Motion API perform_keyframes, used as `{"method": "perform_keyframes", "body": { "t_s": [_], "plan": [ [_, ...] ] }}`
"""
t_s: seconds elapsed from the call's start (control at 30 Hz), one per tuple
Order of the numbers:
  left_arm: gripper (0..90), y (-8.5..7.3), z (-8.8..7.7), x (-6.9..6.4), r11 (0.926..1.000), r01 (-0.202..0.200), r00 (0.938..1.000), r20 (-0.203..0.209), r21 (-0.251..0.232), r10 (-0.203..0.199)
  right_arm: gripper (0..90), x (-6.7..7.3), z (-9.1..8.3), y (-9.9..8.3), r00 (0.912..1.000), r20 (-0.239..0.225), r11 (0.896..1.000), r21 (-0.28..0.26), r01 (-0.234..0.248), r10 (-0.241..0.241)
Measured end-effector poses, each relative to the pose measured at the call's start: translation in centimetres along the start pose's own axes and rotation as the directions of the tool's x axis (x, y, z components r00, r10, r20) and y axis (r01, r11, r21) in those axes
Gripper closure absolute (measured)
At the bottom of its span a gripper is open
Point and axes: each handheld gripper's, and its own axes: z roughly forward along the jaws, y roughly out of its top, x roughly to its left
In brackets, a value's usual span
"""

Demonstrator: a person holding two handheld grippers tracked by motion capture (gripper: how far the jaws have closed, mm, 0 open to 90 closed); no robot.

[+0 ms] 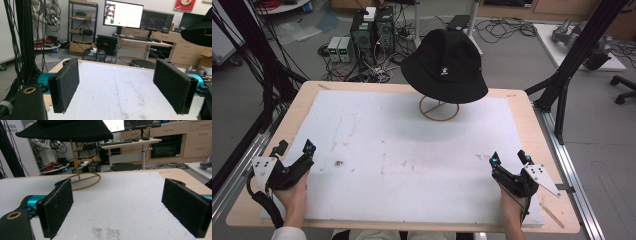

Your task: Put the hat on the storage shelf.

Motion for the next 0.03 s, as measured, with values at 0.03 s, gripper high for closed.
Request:
{"method": "perform_keyframes", "body": {
  "t_s": [0.03],
  "plan": [
    [21.3,0.02,-0.03,0.01,1.0,-0.002,1.0,-0.001,0.0,0.002,9.6,-0.01,-0.01,0.0,1.0,0.0,1.0,0.0,0.0,0.0]
  ]
}}
